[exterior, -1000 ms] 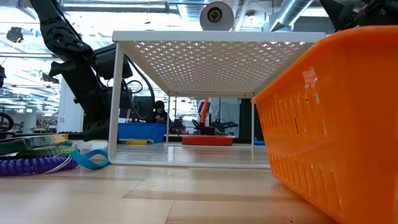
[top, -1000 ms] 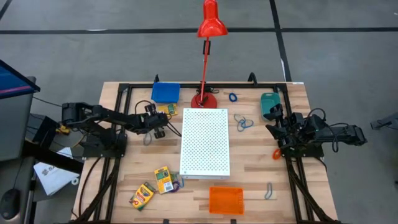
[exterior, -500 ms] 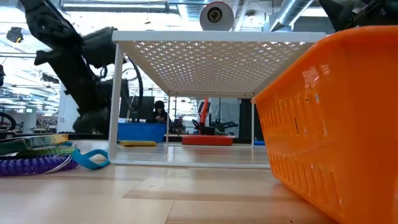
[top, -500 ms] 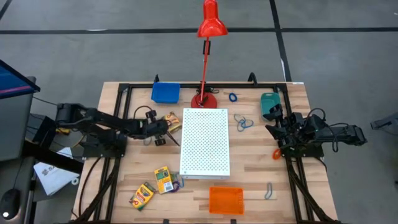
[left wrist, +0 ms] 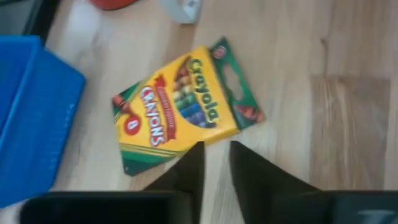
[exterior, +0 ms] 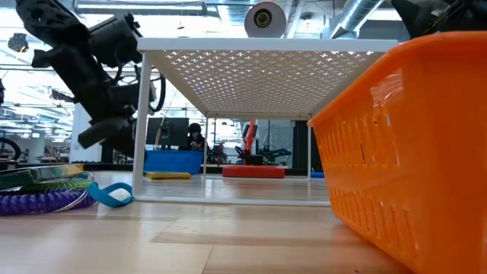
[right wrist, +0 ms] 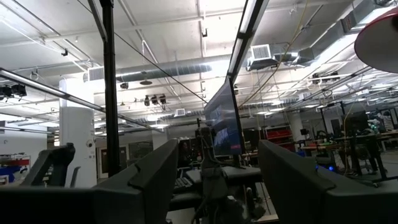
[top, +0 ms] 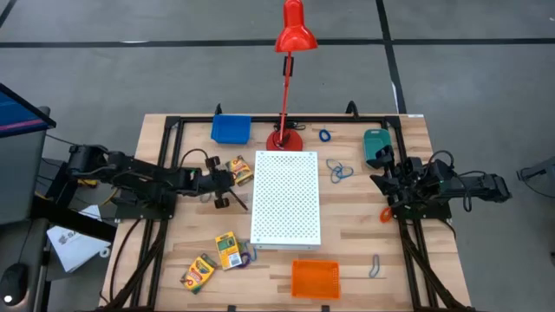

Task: Pick & Place Office Desk Supplies
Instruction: Put the yellow crayon box into the green bin

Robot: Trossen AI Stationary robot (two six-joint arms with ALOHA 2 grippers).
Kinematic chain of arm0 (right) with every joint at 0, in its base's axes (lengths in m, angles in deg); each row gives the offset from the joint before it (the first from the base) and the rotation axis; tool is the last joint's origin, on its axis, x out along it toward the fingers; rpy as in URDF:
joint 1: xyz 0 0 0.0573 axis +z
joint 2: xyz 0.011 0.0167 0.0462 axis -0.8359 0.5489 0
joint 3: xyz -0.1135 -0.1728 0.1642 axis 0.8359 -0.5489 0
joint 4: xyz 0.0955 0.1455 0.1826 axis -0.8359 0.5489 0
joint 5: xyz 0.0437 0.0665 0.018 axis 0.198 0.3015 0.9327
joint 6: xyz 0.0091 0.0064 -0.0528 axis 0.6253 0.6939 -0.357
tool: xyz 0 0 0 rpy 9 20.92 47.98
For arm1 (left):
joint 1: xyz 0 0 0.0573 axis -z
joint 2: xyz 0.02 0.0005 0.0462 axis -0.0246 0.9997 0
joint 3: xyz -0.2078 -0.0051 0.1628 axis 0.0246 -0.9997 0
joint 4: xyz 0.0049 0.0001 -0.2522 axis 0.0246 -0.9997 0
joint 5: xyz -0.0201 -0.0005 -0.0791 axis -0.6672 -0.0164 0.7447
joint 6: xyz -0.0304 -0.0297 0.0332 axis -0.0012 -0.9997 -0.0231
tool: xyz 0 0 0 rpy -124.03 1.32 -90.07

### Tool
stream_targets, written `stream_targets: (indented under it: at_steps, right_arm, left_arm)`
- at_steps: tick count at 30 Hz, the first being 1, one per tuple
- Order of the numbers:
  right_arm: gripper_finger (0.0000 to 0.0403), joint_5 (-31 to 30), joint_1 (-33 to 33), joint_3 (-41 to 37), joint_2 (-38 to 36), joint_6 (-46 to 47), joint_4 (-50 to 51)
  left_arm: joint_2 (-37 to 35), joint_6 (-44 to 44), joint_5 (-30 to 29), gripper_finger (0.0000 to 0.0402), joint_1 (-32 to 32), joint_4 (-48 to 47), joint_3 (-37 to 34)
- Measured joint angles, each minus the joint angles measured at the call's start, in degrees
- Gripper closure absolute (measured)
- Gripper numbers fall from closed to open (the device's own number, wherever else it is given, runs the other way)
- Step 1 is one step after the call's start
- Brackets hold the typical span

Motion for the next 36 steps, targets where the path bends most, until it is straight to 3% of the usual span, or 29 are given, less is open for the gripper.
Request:
stream_targets:
  at_steps: [5, 9, 23, 29, 36]
  right_arm:
    - [0.0184, 0.0, 0.2, 0.0, 0.0, 0.0, 0.0]
    - [0.0184, 0.0, 0.6, 0.0, 0.0, 0.0, 0.0]
    - [0.0184, 0.0, 0.6, 0.0, 0.0, -0.2, 0.0]
    - [0.0184, 0.0, 0.6, 0.0, 0.0, 0.0, 0.4]
    - [0.0184, 0.0, 0.6, 0.0, 0.0, 0.0, 0.5]
  left_arm:
    - [4.7, 9.1, -0.3, 0.0254, 0.2, 3.1, 0.0]
    - [7.2, 11.3, -1.6, 0.0243, 0.1, 6.8, 0.1]
    - [10.6, 10.7, -0.3, 0.0324, -0.8, 10.6, 0.2]
    - [10.6, 7.6, -0.2, 0.0390, -0.9, 10.3, 0.2]
    - [10.6, 4.9, 0.6, 0.0401, -0.9, 8.9, 0.2]
